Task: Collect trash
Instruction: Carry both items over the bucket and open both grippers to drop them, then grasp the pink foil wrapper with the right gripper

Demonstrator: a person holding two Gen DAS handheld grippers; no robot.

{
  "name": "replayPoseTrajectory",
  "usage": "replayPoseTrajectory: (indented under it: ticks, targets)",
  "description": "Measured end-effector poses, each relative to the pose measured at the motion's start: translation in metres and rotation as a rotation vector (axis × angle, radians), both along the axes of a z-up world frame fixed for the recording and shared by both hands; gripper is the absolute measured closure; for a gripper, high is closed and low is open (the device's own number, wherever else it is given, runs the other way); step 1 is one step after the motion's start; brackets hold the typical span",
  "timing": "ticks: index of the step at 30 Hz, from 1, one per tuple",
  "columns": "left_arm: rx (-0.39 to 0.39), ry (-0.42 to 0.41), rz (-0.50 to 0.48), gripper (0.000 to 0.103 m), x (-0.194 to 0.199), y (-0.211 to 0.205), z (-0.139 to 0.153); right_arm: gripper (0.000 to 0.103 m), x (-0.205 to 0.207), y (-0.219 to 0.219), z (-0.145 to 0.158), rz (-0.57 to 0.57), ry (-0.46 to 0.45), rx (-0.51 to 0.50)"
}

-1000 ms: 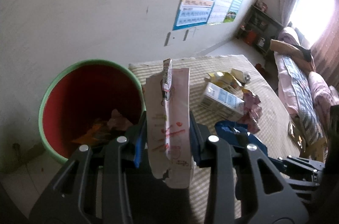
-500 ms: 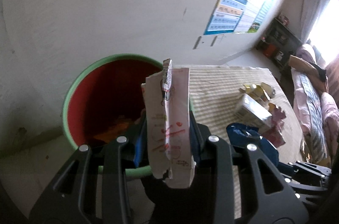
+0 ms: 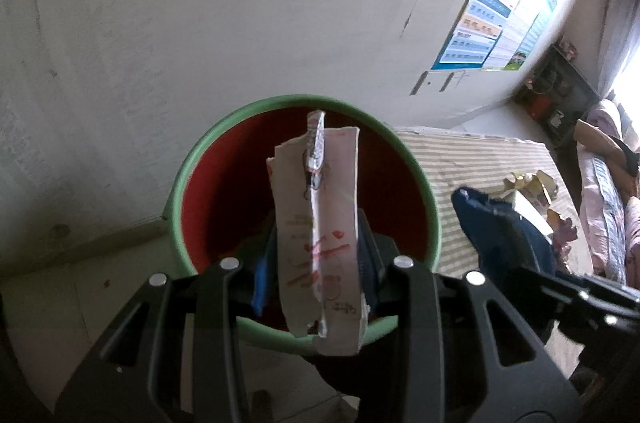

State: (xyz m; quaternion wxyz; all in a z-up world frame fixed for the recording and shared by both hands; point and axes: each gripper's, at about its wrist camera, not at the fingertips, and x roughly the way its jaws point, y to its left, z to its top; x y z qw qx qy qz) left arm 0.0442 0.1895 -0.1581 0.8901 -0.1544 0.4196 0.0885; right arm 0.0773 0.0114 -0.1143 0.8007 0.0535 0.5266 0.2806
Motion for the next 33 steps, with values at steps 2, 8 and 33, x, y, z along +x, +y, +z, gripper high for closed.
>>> replayPoseTrajectory:
  ticks: [2,8,33]
  targets:
    - [0.000,0.003,0.007,0.069,0.000,0.003,-0.001,0.073,0.006,0.011,0.001,0.017,-0.002,-0.001]
    - [-0.001,0.007,0.030,0.069,0.003,0.012,-0.004,0.073,0.016,0.038,0.003,0.060,-0.015,-0.017]
    - [-0.016,0.028,0.044,0.050,0.007,0.016,-0.008,0.051,0.024,-0.069,0.006,-0.217,-0.033,0.012]
